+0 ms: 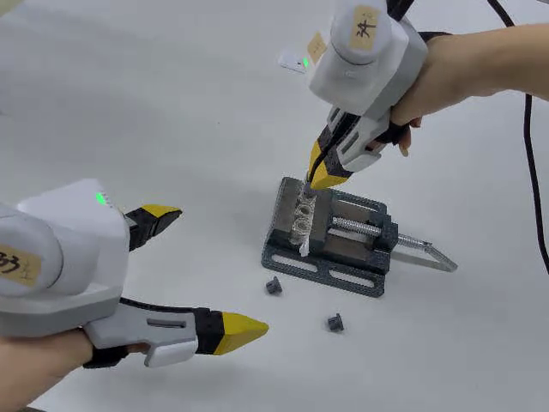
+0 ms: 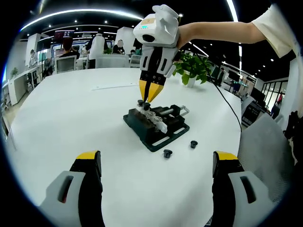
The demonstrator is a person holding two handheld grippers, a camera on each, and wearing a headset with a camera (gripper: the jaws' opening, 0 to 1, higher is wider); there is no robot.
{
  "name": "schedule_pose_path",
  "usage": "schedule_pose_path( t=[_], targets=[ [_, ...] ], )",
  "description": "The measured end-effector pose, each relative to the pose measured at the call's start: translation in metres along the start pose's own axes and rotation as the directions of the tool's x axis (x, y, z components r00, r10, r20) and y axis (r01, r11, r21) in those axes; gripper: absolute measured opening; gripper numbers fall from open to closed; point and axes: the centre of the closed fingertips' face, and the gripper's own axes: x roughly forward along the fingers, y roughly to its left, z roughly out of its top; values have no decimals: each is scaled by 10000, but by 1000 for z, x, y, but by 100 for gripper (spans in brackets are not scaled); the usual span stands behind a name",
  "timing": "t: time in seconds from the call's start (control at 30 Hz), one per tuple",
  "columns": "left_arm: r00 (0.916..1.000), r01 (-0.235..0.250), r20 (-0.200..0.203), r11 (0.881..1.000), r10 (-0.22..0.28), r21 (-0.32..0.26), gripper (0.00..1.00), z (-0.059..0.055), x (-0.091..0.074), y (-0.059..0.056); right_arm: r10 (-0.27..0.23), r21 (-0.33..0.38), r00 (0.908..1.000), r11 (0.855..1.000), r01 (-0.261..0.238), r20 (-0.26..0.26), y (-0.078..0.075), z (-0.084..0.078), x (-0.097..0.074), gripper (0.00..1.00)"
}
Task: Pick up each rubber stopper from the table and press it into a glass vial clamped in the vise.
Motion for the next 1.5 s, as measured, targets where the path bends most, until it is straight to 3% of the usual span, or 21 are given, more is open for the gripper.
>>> schedule_pose_path(
  t=[0.53, 0.73, 0.93, 1.07, 1.27, 1.5],
  targets=[
    [9999, 79, -139, 9999, -80, -117, 97, -9, 3, -4, 70, -122, 9996, 9999, -74, -283, -1, -5, 2, 0],
    [9998, 126, -169, 9997, -129, -206, 97, -10, 7, -5, 324, 44, 9984, 9995, -322, -469, -1, -5, 3, 0],
    [9999, 89, -75, 9994, -92, -333, 97, -5, 11, 0, 803, 283, 9930, 9965, -781, -867, -1, -5, 4, 0],
    [10000, 49, 35, 9994, -48, -331, 97, 2, 13, 3, 808, 315, 9903, 9965, -777, -1128, -3, -5, 6, 0],
    [9999, -32, 130, 9993, 37, -360, 97, 6, 16, 9, 901, 731, 9937, 9937, -851, -673, -2, -6, 4, 0],
    [9999, -28, 116, 9993, 32, -361, 97, 5, 18, 11, 800, 657, 9950, 9949, -761, -594, 0, -4, 5, 0]
  ],
)
